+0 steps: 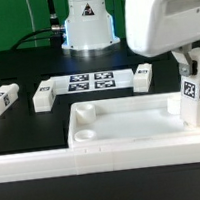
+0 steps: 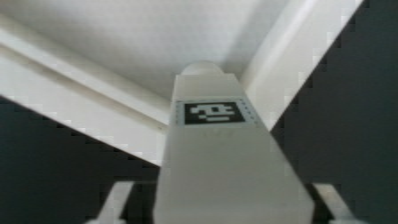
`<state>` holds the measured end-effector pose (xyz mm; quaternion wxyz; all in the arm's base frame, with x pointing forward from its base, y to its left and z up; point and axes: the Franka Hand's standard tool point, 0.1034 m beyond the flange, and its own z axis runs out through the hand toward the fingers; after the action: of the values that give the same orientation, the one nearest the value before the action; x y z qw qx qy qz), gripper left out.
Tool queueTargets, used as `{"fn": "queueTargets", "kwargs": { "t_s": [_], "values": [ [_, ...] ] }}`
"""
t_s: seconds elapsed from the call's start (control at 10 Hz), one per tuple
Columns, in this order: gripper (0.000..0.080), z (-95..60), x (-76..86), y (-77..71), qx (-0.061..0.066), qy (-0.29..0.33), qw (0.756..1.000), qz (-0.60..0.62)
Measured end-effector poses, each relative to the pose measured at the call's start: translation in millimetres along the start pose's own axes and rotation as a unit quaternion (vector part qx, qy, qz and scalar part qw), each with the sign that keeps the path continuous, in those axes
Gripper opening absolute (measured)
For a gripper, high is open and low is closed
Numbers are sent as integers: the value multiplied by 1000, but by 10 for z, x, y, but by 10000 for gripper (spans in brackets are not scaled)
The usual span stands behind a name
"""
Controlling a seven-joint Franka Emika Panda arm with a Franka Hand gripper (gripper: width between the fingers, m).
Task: Assemble desk
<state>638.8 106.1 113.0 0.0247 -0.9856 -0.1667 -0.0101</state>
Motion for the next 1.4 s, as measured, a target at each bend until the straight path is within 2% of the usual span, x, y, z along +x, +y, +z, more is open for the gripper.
{"fn": "queueTargets", "kwargs": {
  "t_s": [0.3,0.5,1.0,1.1,1.4],
  "values": [
    [291,5,-3,18,-2,2,986,165],
    [291,7,-4,36,-2,2,956,294],
    [291,8,-6,49,-2,3,916,402],
    [291,9,-9,50,-2,4,897,441],
    [291,17,-39,23,6,7,815,580]
  ]
}}
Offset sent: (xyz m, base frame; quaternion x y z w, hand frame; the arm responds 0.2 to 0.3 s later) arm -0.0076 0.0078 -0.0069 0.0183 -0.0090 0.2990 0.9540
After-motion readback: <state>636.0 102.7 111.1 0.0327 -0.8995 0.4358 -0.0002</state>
